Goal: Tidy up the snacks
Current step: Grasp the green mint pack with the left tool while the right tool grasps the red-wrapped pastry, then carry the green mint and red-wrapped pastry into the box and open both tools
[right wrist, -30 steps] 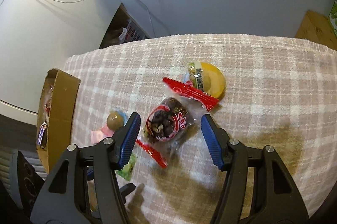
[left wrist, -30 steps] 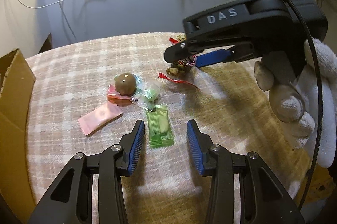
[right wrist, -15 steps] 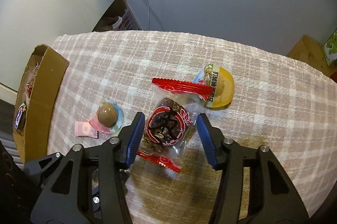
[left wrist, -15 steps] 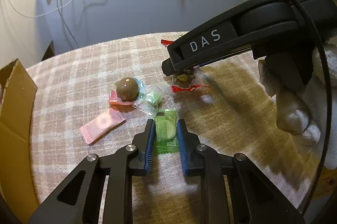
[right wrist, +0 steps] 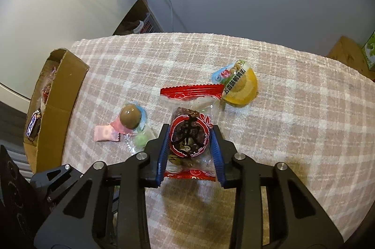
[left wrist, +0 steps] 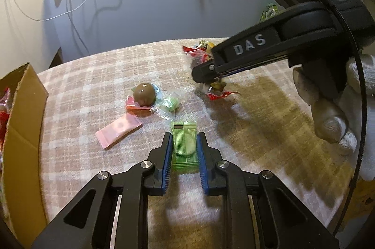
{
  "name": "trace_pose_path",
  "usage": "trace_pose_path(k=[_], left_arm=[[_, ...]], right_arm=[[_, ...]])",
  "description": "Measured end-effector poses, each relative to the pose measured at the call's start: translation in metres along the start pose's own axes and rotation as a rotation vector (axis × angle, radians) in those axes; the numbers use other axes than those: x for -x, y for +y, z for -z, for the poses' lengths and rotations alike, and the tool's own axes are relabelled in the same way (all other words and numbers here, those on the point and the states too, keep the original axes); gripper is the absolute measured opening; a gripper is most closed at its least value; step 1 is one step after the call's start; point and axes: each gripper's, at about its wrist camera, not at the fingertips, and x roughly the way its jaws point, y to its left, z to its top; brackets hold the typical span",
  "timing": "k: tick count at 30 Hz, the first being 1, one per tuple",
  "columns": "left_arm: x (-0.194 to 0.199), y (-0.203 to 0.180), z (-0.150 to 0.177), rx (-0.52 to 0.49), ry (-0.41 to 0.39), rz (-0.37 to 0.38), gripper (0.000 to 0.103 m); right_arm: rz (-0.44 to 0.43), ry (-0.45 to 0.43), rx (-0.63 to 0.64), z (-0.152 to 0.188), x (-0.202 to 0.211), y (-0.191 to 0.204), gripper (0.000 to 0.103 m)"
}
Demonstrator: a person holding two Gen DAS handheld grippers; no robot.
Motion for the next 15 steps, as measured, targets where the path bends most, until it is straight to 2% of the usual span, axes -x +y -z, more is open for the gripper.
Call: trace_pose_path(k=[10, 15], left_arm=[[0.032, 0.009, 0.000, 0.031, -0.060, 0.003, 0.019], [0.054, 0.010, 0.003, 0.032, -0.099, -0.019, 0.019]], right_arm=[[-0.025, -0.049, -0.001, 0.010, 0.034, 0.004, 0.035], [-0.029, -0.075, 0.010, 0.013, 0.047, 0.014, 0.035]])
